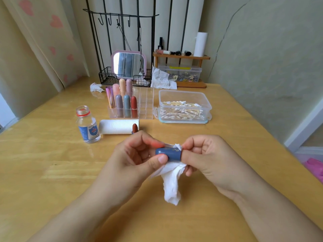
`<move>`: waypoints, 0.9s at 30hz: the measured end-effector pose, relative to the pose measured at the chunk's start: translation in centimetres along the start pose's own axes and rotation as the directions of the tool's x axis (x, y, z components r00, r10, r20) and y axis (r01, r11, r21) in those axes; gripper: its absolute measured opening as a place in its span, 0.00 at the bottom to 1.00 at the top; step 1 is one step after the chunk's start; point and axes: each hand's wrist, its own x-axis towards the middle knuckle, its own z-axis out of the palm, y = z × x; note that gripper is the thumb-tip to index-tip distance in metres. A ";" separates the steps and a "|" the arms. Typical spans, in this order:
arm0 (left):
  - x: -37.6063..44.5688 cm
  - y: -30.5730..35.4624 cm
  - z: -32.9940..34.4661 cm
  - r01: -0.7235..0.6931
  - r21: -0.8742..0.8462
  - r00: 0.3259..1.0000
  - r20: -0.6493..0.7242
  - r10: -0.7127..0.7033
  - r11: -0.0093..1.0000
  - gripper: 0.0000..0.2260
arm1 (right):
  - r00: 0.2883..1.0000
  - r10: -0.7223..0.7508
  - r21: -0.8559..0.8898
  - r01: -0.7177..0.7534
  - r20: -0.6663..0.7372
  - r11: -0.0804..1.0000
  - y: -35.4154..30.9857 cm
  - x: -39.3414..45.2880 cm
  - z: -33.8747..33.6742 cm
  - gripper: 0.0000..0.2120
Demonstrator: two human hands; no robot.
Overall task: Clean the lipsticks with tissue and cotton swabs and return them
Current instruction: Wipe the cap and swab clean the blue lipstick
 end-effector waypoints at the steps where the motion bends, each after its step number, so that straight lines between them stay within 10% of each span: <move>1: 0.0 -0.1 0.1 0.024 -0.005 0.999 -0.034 -0.024 1.000 0.07 | 1.000 -0.018 -0.004 0.018 -0.002 1.000 0.0 0.0 0.0 0.11; 21: 0.3 0.0 -0.1 0.127 0.209 0.991 -0.054 -0.118 0.970 0.13 | 0.965 -0.261 -0.293 0.241 -0.034 0.925 0.6 -0.2 -0.1 0.10; 27: 0.4 -0.1 -0.5 0.017 0.084 0.999 -0.043 -0.013 0.996 0.05 | 0.994 -0.109 -0.071 0.107 -0.027 0.992 0.6 0.2 -0.1 0.11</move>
